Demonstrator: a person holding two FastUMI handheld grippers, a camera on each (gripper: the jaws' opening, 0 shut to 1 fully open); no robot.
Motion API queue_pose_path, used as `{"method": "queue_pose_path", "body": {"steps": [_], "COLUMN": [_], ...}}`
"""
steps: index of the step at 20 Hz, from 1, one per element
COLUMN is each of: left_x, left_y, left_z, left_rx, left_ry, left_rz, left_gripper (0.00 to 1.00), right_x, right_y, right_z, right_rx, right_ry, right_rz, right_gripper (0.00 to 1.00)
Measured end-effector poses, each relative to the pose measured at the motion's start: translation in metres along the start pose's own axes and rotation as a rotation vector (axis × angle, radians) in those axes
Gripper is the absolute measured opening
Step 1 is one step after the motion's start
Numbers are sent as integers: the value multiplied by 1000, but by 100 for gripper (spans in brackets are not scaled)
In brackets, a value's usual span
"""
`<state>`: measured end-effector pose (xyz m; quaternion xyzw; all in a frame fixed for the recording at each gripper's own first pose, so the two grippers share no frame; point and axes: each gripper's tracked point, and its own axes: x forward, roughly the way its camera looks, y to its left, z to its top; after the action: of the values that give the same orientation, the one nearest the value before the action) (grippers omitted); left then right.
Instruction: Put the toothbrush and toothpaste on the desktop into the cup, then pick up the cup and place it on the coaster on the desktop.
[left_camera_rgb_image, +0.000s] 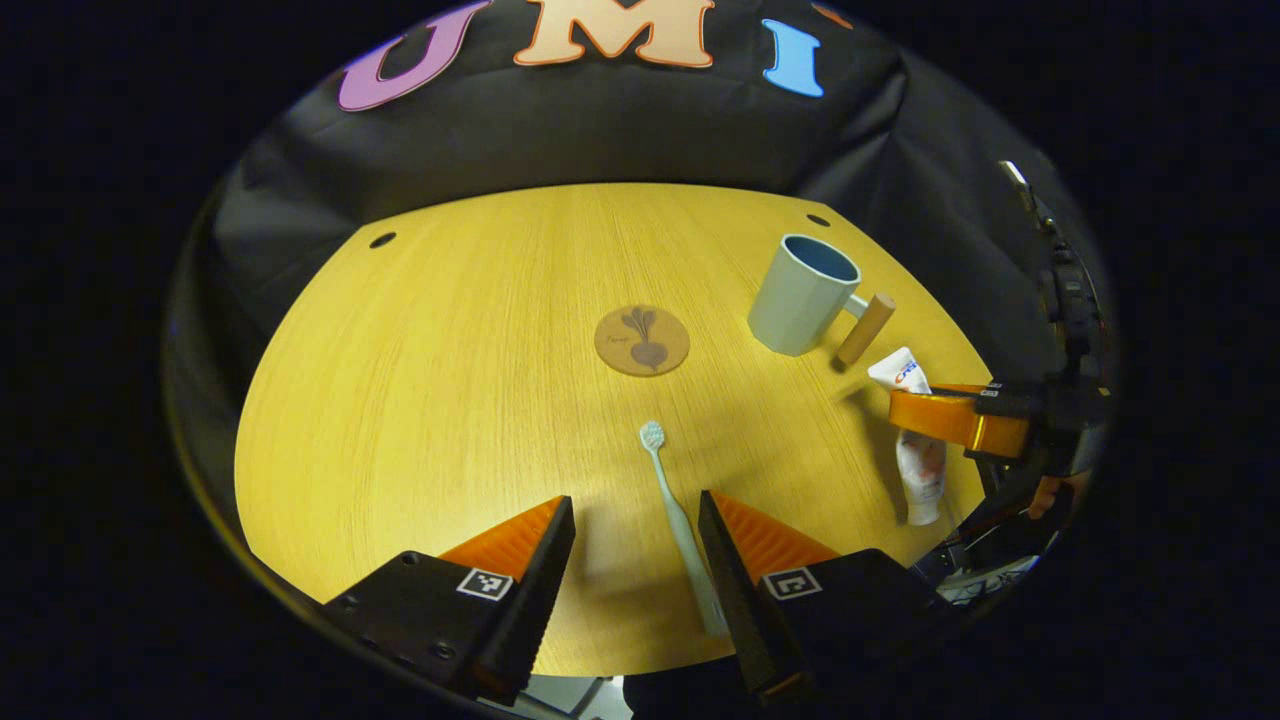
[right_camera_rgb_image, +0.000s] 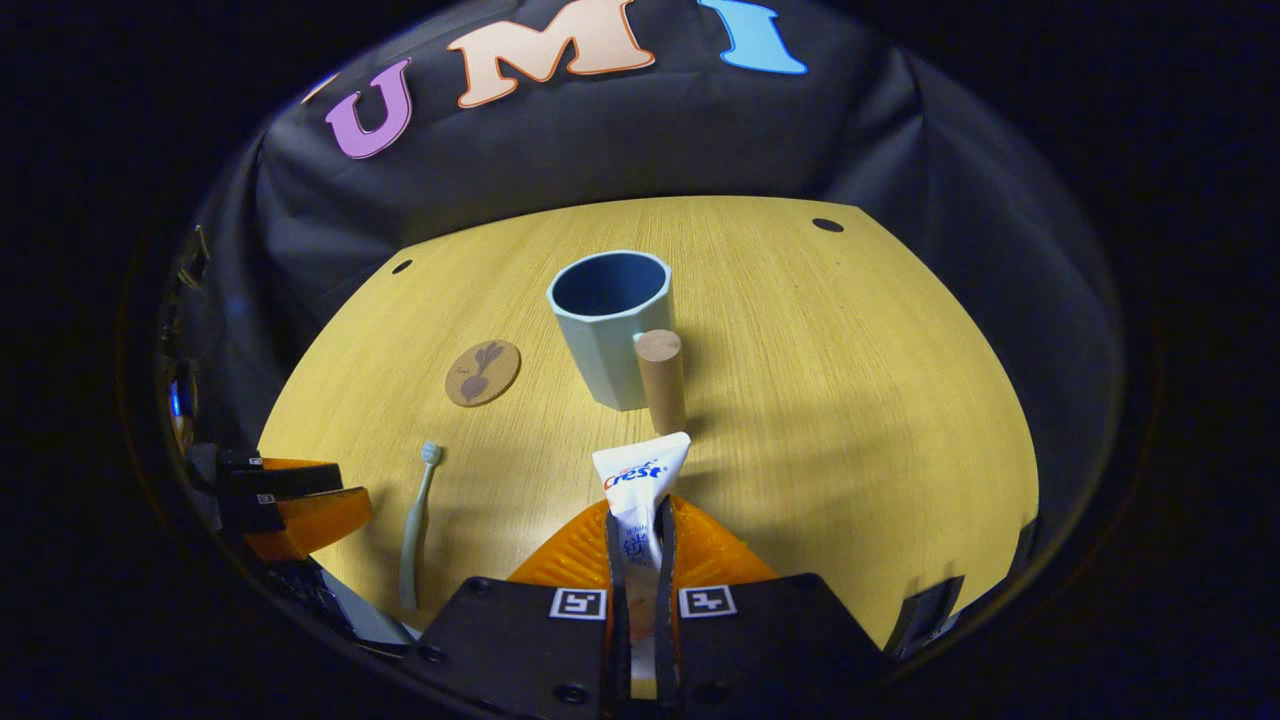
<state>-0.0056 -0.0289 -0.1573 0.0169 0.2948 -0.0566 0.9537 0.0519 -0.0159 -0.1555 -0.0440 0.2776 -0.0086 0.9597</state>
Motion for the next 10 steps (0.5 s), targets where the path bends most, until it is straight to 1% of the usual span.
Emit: {"method": "queue_pose_path", "body": {"steps": [2, 4, 5, 10], "left_x": [5, 9, 13, 29], "left_y": [-4, -7, -9, -15], "left_z": [-5, -10, -13, -26], "left_rx": [-18, -35, -40, -49], "left_ry": [48, 92, 114, 196], "left_rz": [-19, -30, -31, -16], "left_gripper": [76, 73, 70, 70], "right_x": [-13, -24, -30, -48], "right_y": [-7, -15, -20, -40], "right_z": [3, 3, 2, 7], "right_rx": [17, 30, 37, 79], "right_ry": [-20, -33, -39, -84], "right_rz": [-2, -13, -19, -23], "right_gripper": [12, 12, 12, 12]}}
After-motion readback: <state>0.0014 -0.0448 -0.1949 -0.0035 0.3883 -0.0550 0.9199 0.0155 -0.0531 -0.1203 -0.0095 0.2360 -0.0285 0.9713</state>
